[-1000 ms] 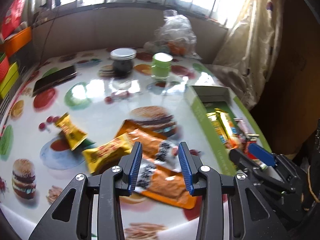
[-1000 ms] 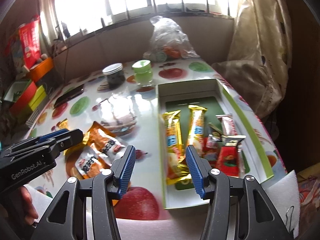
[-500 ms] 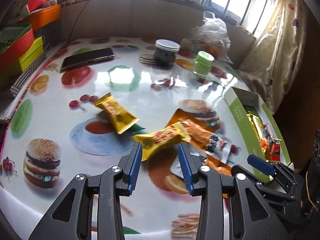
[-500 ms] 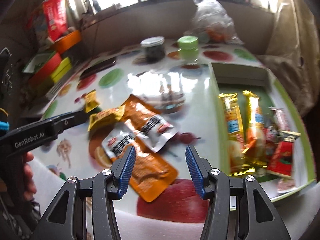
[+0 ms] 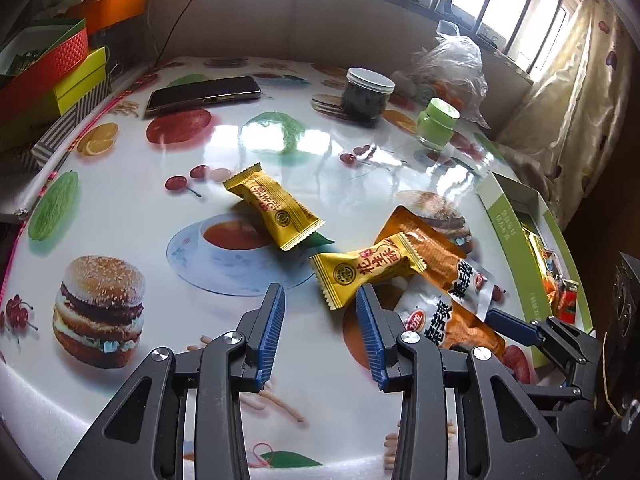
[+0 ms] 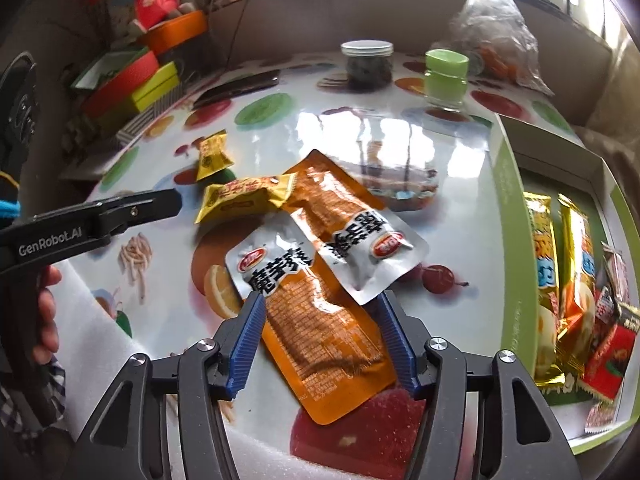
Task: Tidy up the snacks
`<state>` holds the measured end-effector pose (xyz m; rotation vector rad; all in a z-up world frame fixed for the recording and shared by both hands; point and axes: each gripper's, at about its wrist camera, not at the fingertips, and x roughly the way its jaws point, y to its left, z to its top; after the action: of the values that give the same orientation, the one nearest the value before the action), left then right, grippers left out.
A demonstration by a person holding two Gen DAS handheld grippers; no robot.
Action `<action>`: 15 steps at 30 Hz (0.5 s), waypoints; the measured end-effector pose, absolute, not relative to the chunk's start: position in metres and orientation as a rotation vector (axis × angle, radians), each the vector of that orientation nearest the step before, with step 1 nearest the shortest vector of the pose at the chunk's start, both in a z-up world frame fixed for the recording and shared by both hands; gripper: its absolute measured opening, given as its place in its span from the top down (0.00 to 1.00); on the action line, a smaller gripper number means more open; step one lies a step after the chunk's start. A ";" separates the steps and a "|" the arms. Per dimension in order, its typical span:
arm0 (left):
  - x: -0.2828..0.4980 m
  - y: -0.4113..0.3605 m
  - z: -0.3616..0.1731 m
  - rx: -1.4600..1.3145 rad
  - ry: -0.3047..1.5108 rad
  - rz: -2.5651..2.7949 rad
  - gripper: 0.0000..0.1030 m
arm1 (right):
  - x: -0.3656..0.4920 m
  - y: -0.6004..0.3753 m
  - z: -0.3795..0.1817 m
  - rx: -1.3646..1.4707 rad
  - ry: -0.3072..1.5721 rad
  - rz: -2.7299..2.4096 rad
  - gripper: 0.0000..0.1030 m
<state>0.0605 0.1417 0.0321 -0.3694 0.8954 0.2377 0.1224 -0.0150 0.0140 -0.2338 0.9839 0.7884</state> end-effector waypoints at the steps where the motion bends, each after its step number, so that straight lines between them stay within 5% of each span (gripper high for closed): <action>1: 0.060 0.142 0.032 -0.372 0.895 0.238 0.62 | 0.121 -0.013 0.014 -0.243 0.987 0.800 0.43; 15: 0.060 0.150 0.028 -0.390 0.902 0.237 0.62 | 0.110 0.007 0.010 -0.407 0.965 0.825 0.39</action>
<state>0.0601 0.1496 0.0278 -0.3902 0.9019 0.2367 0.1101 0.0071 0.0098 -0.4075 0.9650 0.8248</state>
